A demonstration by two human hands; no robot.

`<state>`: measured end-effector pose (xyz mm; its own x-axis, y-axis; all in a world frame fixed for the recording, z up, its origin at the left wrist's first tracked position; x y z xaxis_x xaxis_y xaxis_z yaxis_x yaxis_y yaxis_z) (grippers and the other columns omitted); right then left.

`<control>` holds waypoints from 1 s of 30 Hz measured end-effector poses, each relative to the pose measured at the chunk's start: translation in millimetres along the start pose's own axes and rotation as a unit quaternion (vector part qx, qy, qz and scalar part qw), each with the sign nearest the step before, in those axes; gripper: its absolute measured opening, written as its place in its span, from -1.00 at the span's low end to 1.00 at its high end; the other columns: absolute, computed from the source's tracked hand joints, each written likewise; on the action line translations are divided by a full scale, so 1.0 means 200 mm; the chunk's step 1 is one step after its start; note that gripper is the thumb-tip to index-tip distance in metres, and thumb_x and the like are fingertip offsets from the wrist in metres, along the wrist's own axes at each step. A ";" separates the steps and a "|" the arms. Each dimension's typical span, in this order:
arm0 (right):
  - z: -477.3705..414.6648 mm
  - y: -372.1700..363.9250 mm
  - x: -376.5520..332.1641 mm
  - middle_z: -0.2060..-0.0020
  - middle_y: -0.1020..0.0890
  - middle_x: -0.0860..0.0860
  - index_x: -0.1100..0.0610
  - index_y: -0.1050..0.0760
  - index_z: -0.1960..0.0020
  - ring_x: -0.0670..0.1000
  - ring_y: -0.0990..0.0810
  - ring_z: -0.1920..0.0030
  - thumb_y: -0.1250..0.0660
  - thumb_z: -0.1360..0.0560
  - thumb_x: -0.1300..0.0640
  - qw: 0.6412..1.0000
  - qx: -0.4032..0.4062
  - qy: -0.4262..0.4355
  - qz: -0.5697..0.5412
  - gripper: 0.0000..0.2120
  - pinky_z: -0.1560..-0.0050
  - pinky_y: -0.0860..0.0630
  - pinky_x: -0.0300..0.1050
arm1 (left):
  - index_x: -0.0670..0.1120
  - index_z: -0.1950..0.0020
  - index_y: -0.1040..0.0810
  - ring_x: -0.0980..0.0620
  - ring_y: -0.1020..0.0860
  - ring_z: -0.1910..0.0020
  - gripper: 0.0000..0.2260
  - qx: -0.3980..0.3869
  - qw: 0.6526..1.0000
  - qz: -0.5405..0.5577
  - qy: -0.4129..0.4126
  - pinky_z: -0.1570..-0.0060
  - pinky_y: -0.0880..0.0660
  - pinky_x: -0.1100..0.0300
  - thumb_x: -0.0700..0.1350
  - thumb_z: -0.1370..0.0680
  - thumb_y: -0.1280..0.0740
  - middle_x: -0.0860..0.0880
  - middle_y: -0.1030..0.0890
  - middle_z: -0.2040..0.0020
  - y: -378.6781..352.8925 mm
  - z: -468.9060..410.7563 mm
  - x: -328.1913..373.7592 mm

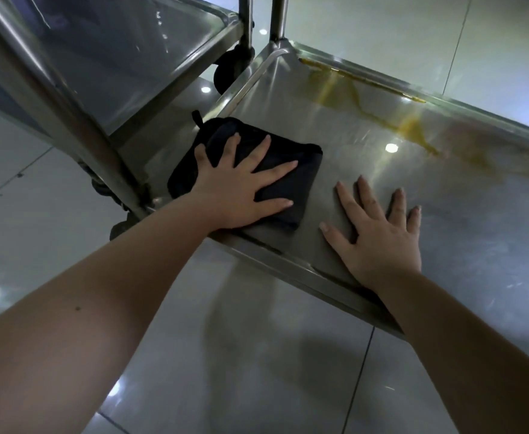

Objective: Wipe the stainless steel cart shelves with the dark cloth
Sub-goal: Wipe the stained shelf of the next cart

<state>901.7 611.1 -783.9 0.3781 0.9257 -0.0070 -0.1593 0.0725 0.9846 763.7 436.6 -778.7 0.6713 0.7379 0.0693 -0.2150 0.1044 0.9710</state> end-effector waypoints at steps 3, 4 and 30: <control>0.00 0.00 0.00 -0.59 0.21 -0.14 -0.29 0.32 -0.54 0.31 0.24 -0.55 0.25 -0.44 -0.50 1.000 -0.002 0.003 0.010 -0.26 -0.50 0.20 0.34 | 0.50 -0.46 0.23 -0.22 0.26 -0.56 -0.40 0.007 1.000 0.008 0.002 -0.34 0.18 -0.50 0.52 -0.46 0.13 0.13 0.27 -0.60 0.05 -0.23 0.01; 0.00 -0.01 0.00 -0.59 0.21 -0.14 -0.29 0.32 -0.54 0.30 0.24 -0.55 0.25 -0.44 -0.50 1.000 -0.002 0.004 0.010 -0.26 -0.50 0.20 0.35 | 0.50 -0.46 0.21 -0.22 0.25 -0.56 -0.41 0.010 1.000 0.012 0.005 -0.34 0.18 -0.50 0.52 -0.47 0.11 0.13 0.25 -0.61 0.07 -0.30 0.02; -0.02 -0.01 0.00 -0.59 0.15 -0.17 -0.32 0.21 -0.55 0.31 0.20 -0.56 0.16 -0.47 -0.51 1.000 -0.001 -0.007 -0.009 -0.29 -0.49 0.23 0.37 | 0.48 -0.43 0.34 -0.20 0.34 -0.55 -0.39 -0.058 0.997 -0.012 0.046 -0.37 0.27 -0.45 0.49 -0.48 0.09 0.11 0.37 -0.57 -0.05 0.22 -0.07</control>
<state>898.4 613.1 -785.8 0.3946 0.9186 -0.0226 -0.1538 0.0903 0.9840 787.8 395.6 -778.3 0.6099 0.7923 0.0191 -0.2831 0.1953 0.9390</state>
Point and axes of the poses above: each hand's wrist, its own z-axis away from the middle knuckle, its own y-axis out of the back of the hand, x = y × z, the point moved 7 cm from there along -z, towards the middle knuckle
